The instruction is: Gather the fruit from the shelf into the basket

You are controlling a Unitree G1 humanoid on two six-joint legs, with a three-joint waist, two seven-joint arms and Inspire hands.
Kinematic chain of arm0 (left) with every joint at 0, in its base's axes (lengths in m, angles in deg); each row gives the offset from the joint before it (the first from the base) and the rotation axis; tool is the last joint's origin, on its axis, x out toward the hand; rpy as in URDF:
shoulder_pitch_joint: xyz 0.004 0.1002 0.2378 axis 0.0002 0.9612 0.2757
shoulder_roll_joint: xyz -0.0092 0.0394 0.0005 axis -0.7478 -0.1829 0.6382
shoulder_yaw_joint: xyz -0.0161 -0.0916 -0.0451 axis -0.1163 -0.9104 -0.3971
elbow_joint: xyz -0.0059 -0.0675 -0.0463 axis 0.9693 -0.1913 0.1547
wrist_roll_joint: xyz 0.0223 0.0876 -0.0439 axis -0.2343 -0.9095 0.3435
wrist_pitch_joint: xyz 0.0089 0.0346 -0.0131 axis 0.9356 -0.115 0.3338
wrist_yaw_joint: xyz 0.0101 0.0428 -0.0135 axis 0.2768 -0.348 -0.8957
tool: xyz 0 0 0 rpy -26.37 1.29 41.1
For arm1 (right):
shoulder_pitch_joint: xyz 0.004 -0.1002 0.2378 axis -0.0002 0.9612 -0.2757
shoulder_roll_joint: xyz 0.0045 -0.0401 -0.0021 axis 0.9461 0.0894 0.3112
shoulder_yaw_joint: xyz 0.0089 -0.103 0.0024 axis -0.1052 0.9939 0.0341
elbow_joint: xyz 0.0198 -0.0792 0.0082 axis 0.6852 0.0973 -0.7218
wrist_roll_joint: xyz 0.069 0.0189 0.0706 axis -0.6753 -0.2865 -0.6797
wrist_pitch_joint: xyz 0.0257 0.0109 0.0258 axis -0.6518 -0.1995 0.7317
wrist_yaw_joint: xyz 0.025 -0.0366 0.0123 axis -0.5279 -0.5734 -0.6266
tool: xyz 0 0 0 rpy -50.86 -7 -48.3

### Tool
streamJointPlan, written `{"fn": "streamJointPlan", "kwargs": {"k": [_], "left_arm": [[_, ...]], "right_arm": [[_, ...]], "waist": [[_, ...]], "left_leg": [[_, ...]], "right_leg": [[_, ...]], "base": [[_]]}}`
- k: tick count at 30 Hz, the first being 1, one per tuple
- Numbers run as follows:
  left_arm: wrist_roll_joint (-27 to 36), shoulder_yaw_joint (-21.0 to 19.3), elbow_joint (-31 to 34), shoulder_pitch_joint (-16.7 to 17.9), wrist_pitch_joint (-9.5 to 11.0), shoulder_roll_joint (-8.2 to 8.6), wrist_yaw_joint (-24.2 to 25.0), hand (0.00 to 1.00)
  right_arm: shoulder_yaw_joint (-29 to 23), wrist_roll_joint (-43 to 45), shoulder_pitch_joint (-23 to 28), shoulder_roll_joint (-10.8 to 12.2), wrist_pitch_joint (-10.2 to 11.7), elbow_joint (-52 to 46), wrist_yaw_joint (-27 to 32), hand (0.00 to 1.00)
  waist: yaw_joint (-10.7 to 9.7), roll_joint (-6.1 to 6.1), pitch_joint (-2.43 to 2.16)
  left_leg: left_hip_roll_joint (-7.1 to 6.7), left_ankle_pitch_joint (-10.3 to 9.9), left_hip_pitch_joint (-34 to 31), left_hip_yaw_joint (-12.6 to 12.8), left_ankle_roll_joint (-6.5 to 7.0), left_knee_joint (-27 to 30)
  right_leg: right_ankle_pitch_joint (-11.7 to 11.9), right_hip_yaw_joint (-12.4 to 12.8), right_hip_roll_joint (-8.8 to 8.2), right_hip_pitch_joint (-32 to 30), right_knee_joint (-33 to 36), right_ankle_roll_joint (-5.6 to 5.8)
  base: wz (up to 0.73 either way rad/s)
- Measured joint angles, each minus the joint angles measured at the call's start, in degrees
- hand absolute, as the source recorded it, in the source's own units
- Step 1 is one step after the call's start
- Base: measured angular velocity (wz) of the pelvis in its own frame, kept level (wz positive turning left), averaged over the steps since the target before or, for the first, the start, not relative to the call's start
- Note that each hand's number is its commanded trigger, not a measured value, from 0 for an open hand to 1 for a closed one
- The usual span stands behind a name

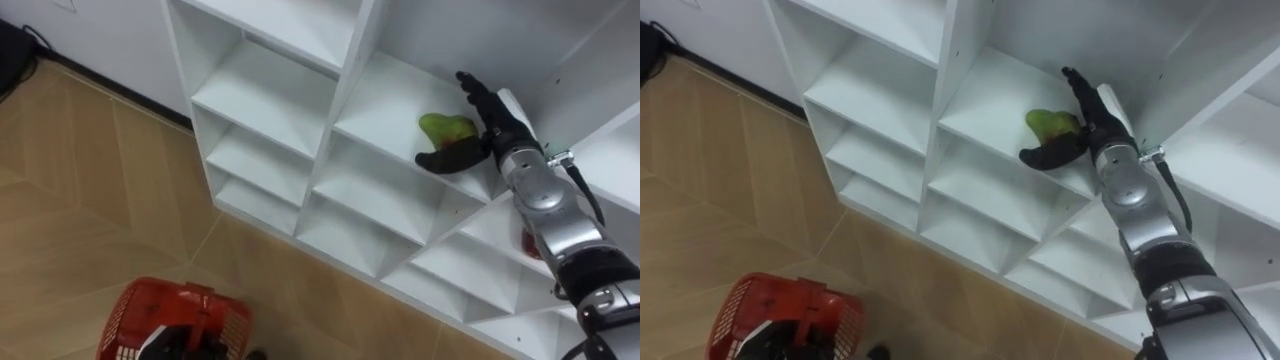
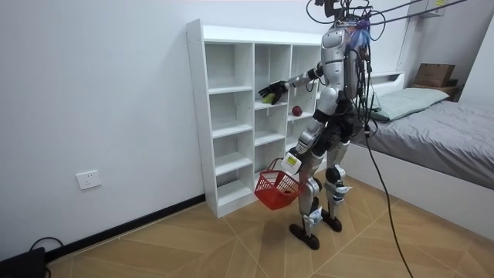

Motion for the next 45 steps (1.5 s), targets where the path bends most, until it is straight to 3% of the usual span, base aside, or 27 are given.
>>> {"fn": "streamJointPlan", "kwargs": {"k": [11,24,25,26,28,29,30,37,45], "left_arm": [[0.00,0.06,-1.14,-2.76,-0.02,0.28,-0.39,1.00],[0.03,0.04,-2.18,-3.30,-0.05,0.39,-1.03,1.00],[0.01,0.04,-2.18,-3.30,-0.05,0.40,-1.03,1.00],[0.01,0.04,-2.18,-3.29,-0.05,0.40,-1.03,1.00],[0.01,0.05,-2.17,-3.31,-0.05,0.42,-1.03,1.00],[0.00,0.05,-2.17,-3.35,-0.05,0.44,-1.04,1.00],[0.00,0.06,-2.17,-3.36,-0.05,0.45,-1.03,1.00],[0.02,0.07,-2.34,-3.39,-0.04,0.93,-1.42,1.00],[0.02,0.08,-2.62,-3.43,-0.05,0.98,-1.51,1.00]], "right_arm": [[0.09,-0.34,-0.14,-0.30,-0.43,0.39,-5.97,0.00],[0.19,-0.19,-0.45,-0.29,-0.47,0.45,-6.58,0.00],[0.19,-0.09,-0.49,-0.29,-0.47,0.44,-6.59,0.02],[0.19,-0.08,-0.50,-0.29,-0.47,0.44,-6.59,0.13],[0.19,-0.07,-0.51,-0.29,-0.47,0.43,-6.60,0.60],[0.19,-0.03,-0.52,-0.29,-0.47,0.42,-6.52,0.71],[0.19,-0.01,-0.54,-0.29,-0.47,0.41,-6.43,0.98],[-0.08,0.08,-0.87,-0.28,-0.47,0.57,-2.97,1.00],[-0.02,0.39,-1.04,-0.28,-0.47,0.57,-1.72,1.00]], "waist": [[0.09,-0.05,-0.12],[0.10,-0.15,-0.20],[0.11,-0.19,-0.22],[0.10,-0.22,-0.25],[0.10,-0.22,-0.24],[0.10,-0.23,-0.25],[0.10,-0.22,-0.25],[0.15,0.20,0.06],[0.16,0.17,0.04]], "left_leg": [[0.12,0.04,0.13,0.46,0.05,-0.43],[0.35,0.20,0.31,1.09,0.19,-1.02],[0.32,0.21,0.31,1.15,0.21,-1.05],[0.30,0.21,0.30,1.18,0.21,-1.05],[0.29,0.22,0.30,1.27,0.23,-1.06],[0.30,0.23,0.30,1.28,0.25,-1.06],[0.30,0.24,0.30,1.29,0.26,-1.06],[0.30,0.33,0.32,1.31,0.42,-1.07],[0.29,0.33,0.32,1.33,0.45,-1.07]], "right_leg": [[0.47,0.05,-0.01,-0.14,-0.32,-0.07],[0.69,0.08,-0.02,-0.17,-0.29,-0.11],[0.71,0.07,-0.02,-0.17,-0.32,-0.10],[0.72,0.07,-0.02,-0.18,-0.34,-0.10],[0.77,0.09,-0.01,-0.20,-0.39,-0.09],[0.79,0.09,-0.01,-0.21,-0.40,-0.08],[0.79,0.09,-0.02,-0.21,-0.40,-0.07],[0.93,0.11,-0.13,-0.19,-0.44,0.12],[0.99,0.13,-0.12,-0.17,-0.44,0.15]], "base": [[0.00],[-0.01],[0.00],[0.00],[0.00],[0.00],[0.00],[0.00],[0.00]]}}
